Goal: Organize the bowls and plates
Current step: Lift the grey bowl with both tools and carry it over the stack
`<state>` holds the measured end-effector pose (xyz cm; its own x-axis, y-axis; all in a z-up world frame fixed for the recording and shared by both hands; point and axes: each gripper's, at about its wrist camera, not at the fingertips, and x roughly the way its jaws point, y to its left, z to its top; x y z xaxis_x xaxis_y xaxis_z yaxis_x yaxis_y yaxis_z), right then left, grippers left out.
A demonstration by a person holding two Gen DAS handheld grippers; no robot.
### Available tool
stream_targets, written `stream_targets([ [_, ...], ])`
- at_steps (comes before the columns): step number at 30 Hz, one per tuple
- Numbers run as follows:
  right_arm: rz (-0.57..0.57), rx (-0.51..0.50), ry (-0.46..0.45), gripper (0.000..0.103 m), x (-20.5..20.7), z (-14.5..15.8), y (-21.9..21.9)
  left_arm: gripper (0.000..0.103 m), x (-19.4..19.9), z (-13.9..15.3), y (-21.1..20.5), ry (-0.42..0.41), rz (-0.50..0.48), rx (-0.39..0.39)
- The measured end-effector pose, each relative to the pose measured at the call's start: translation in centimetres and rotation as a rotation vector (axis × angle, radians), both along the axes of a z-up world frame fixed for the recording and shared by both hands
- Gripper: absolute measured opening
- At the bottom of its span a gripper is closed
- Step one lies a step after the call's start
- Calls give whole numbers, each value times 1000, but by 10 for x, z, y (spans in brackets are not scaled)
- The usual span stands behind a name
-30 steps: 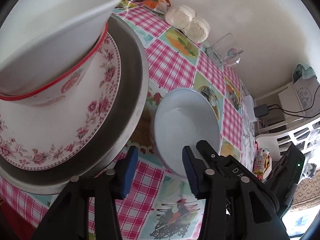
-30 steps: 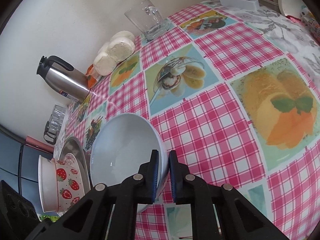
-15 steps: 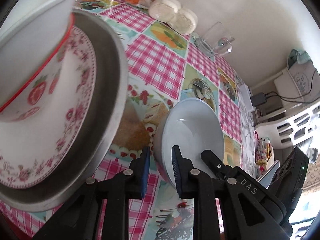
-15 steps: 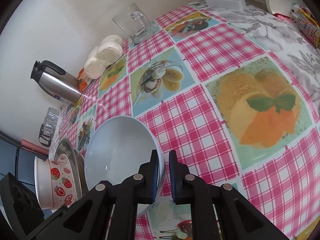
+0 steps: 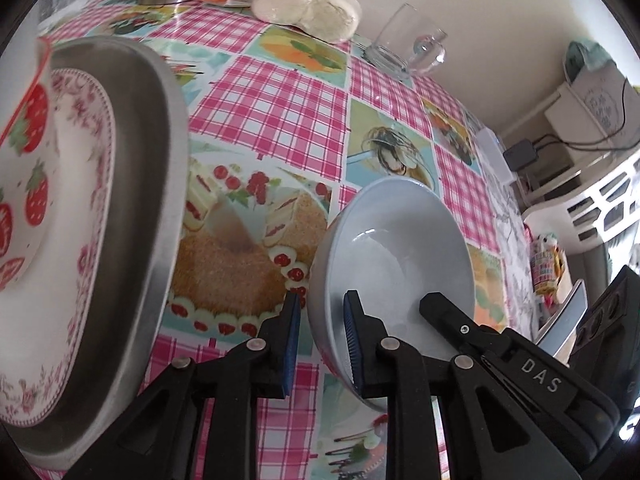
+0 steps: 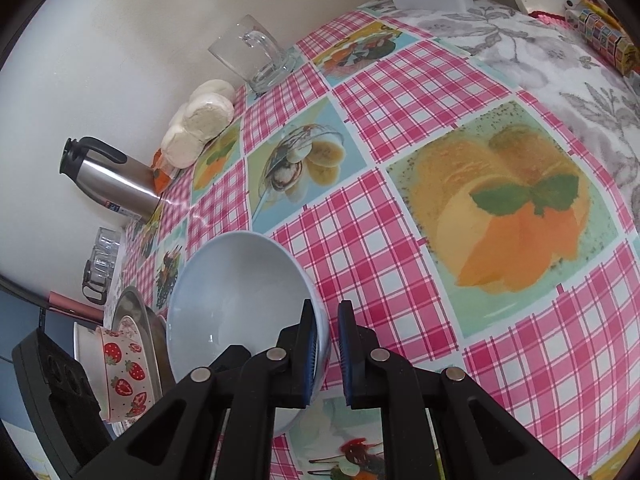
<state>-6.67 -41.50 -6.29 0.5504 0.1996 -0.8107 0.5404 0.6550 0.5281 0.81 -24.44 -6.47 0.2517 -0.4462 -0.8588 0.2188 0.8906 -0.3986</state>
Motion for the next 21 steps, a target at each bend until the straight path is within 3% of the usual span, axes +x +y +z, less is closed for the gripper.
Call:
stream_targets([
  [7, -1, -7, 9, 11, -1, -2, 1, 25, 1, 4, -8, -60, -53, 44],
  [14, 4, -27, 13, 11, 2, -1, 5, 25, 2, 3, -10, -67, -85, 46],
  [21, 10, 16, 1, 12, 5, -6, 8, 23, 2, 2, -11, -64, -106, 55],
])
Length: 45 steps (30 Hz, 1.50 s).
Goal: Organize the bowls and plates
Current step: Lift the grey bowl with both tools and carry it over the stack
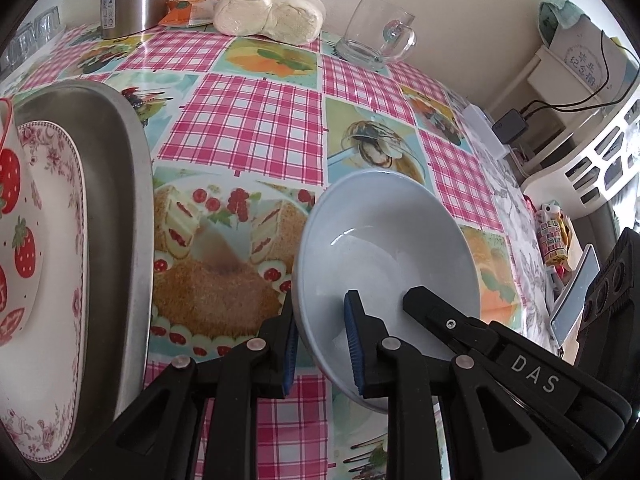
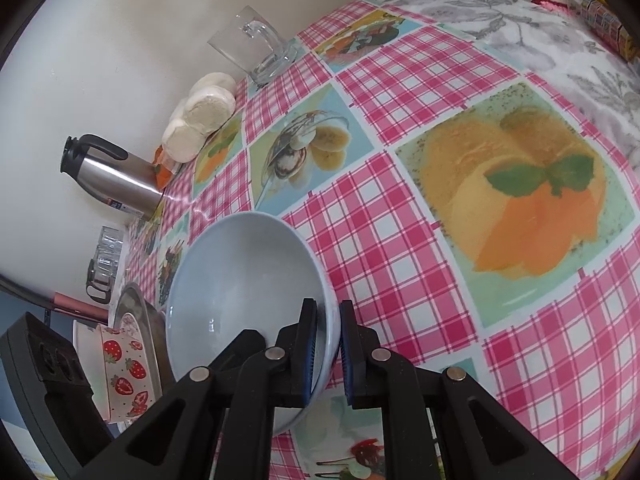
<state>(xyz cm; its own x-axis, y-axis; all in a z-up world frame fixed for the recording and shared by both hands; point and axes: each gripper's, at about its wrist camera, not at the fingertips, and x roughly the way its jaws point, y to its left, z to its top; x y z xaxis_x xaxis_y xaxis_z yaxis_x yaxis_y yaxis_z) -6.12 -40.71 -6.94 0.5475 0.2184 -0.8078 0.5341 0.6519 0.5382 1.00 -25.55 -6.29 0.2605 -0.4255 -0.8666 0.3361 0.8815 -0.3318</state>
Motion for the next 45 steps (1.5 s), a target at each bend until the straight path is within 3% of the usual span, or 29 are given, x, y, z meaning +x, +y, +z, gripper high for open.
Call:
stream_targets([
  [13, 18, -88, 71, 13, 2, 9, 8, 21, 4, 9, 6, 12, -15, -28],
  [20, 22, -103, 61, 14, 2, 19, 10, 21, 5, 20, 10, -4, -28, -47],
  [31, 15, -149, -30, 14, -4, 69, 18, 21, 3, 71, 29, -95, -42, -144],
  [45, 59, -183, -168, 15, 0, 131, 59, 21, 0, 124, 86, -198, -15, -254],
])
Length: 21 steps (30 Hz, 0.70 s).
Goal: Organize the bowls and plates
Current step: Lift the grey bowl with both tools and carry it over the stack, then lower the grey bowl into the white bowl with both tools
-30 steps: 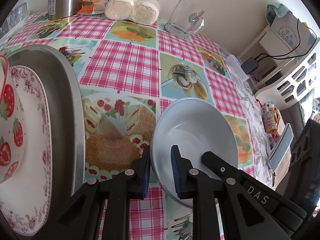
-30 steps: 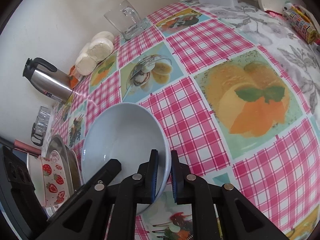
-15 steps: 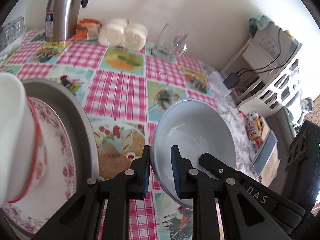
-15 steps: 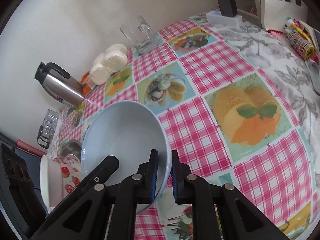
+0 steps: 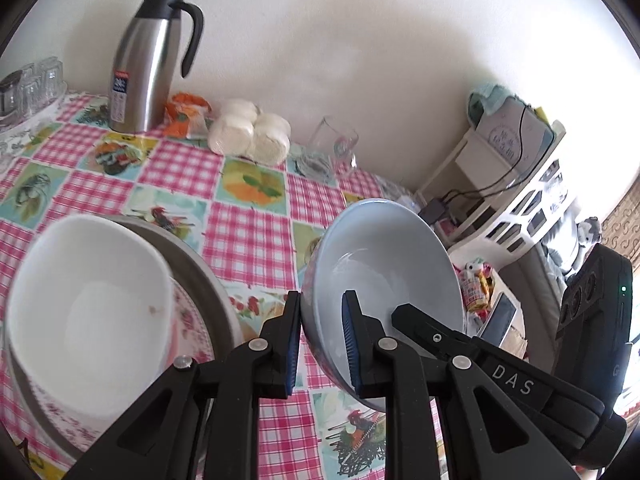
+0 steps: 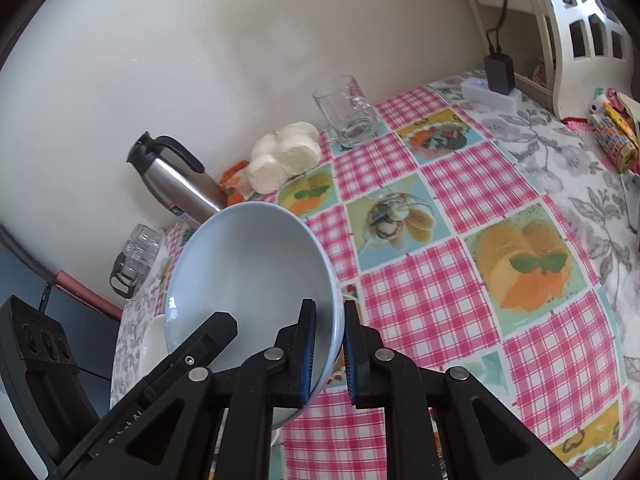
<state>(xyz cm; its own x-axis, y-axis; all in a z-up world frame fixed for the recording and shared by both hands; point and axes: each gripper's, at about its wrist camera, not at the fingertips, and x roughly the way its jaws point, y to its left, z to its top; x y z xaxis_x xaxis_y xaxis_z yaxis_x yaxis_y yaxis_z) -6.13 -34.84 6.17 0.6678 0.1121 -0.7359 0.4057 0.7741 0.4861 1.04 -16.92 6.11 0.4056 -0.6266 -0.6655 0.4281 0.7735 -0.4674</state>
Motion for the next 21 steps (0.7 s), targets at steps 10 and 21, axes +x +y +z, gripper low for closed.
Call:
stream_targets([
  [10, 64, -3, -23, 15, 19, 16, 44, 21, 10, 10, 50, -4, 61, -35],
  [21, 197, -49, 7, 15, 49, 15, 110, 21, 25, 4, 118, 70, 172, -49],
])
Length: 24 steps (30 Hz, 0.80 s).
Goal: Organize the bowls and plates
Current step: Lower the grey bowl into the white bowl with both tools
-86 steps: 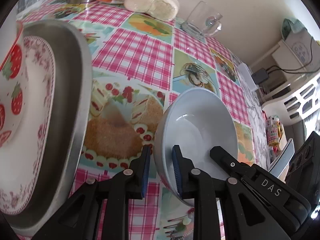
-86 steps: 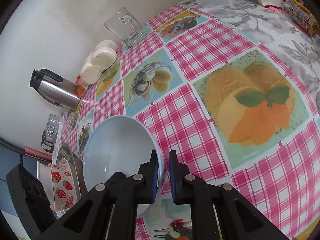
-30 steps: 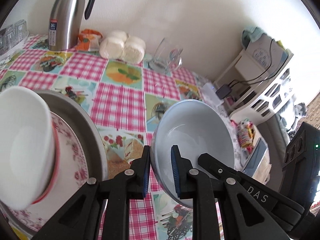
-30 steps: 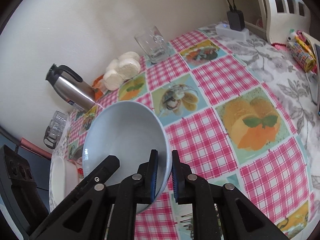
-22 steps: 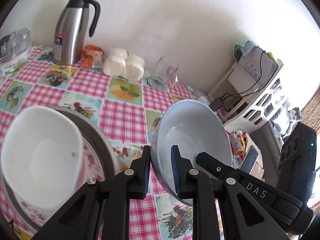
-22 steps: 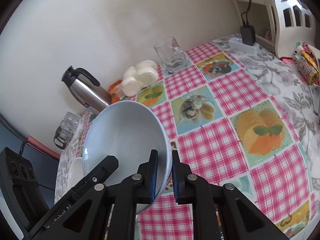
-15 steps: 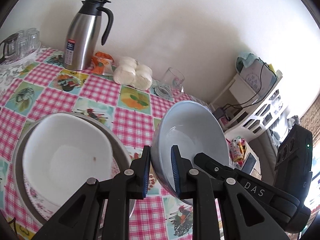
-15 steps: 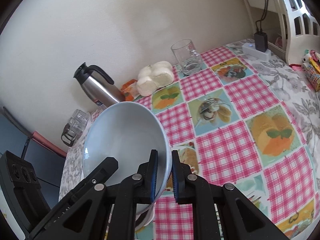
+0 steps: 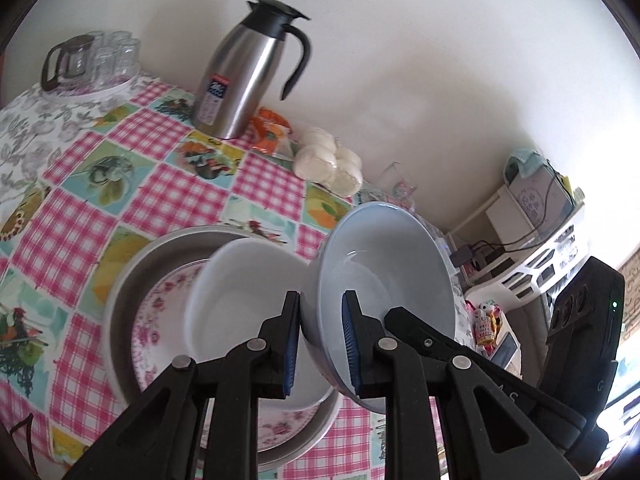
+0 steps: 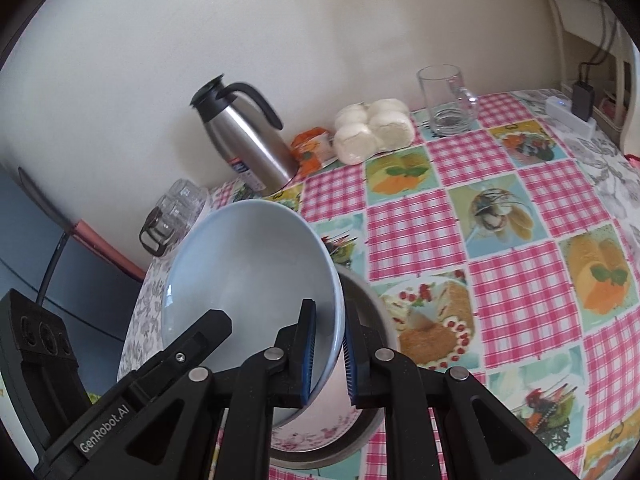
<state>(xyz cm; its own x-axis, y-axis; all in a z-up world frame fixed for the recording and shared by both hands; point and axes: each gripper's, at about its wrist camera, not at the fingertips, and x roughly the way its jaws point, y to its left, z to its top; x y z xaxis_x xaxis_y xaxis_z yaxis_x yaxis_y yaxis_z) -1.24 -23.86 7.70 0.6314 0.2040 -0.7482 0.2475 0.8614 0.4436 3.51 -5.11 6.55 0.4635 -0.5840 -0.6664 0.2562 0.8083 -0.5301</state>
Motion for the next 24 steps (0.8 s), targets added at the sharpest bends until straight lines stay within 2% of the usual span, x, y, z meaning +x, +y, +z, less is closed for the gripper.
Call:
stream_targets([
  [6, 62, -18, 43, 17, 14, -10, 29, 21, 7, -11, 23, 72, 45, 3],
  [13, 95, -151, 84, 20, 22, -13, 53, 21, 8, -18, 30, 112, 65, 24],
  [24, 126, -132, 88, 25, 25, -18, 59, 21, 8, -20, 36, 132, 89, 13],
])
